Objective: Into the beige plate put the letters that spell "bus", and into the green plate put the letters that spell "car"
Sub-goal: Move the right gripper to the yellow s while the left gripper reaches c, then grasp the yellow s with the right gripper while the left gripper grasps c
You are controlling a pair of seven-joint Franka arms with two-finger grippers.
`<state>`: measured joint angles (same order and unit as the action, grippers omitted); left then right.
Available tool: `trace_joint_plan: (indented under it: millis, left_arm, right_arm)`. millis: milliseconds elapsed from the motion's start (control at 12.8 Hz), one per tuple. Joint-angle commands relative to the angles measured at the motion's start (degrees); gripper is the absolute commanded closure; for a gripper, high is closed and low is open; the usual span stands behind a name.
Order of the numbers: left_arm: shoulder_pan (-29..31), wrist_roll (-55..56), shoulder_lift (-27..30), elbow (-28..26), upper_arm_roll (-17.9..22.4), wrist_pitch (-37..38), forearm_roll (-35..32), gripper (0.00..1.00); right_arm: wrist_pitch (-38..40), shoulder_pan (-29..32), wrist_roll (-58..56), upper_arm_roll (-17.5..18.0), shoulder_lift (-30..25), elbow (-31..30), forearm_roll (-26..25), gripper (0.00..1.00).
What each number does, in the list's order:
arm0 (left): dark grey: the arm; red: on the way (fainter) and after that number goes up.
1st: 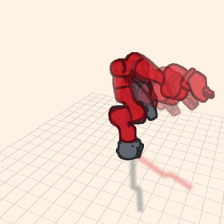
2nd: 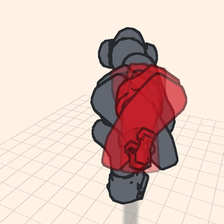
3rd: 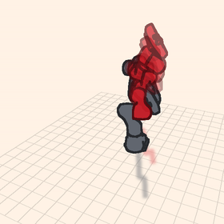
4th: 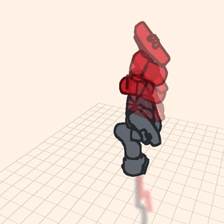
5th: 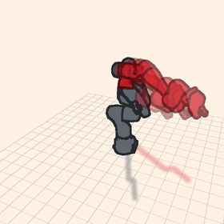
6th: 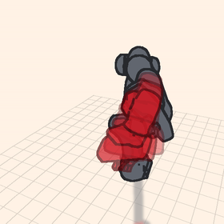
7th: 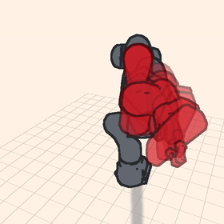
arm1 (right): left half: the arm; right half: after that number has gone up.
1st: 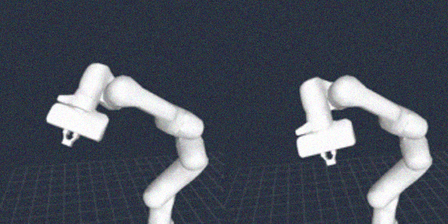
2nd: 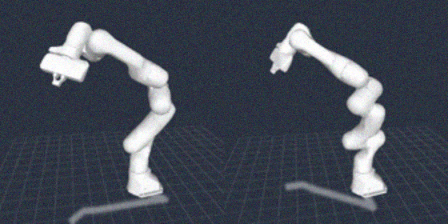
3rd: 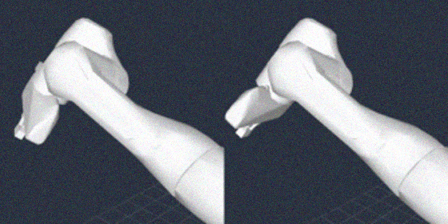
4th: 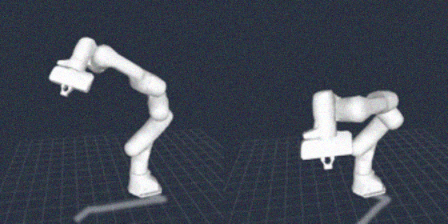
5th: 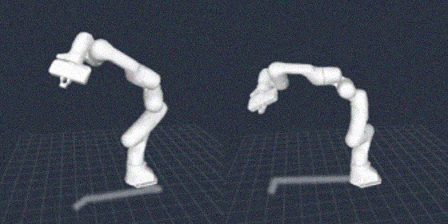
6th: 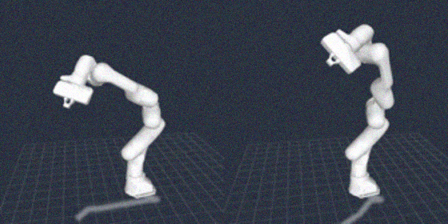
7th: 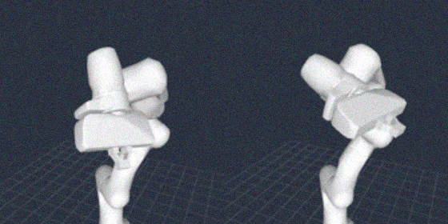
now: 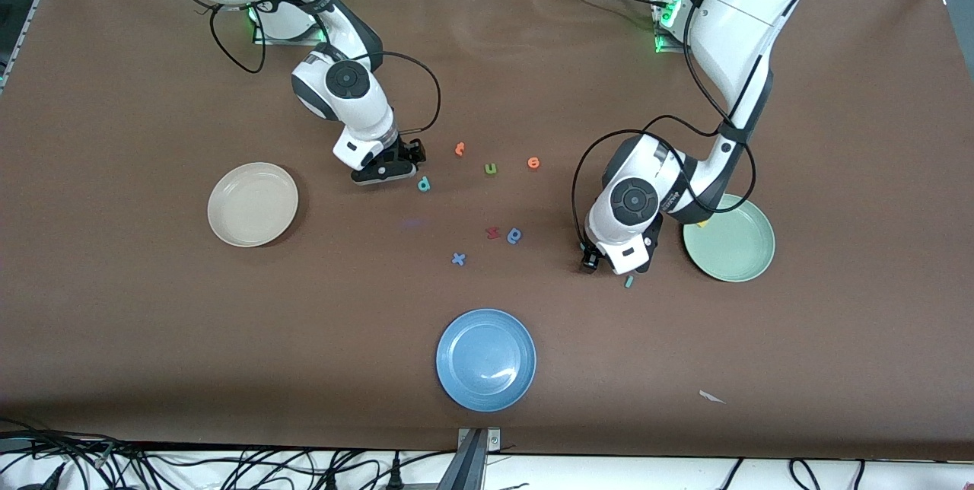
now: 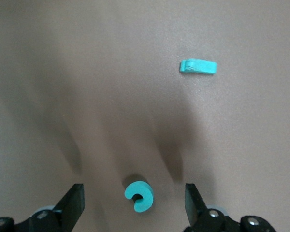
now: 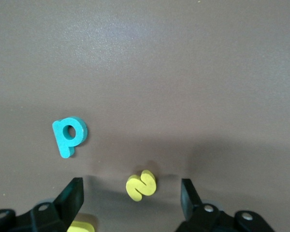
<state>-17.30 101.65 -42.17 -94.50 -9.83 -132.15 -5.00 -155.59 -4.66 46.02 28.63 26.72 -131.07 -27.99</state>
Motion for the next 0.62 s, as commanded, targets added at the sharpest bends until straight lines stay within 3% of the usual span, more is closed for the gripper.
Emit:
trace_joint_plan:
  millis: [0, 546]
  left_arm:
    - [-0.5, 4.6, -0.4, -0.3, 0.5, -2.8, -1.8, 0.08]
    - [-0.7, 8.2, -0.9, -0.2, 0.5, -3.1, -1.9, 0.09]
  right_arm:
    - [-1.5, 0.2, 1.4, -0.2, 0.6, -0.2, -1.6, 0.16]
    - [-4.6, 0.2, 1.4, -1.3, 1.1, -2.3, -2.3, 0.26]
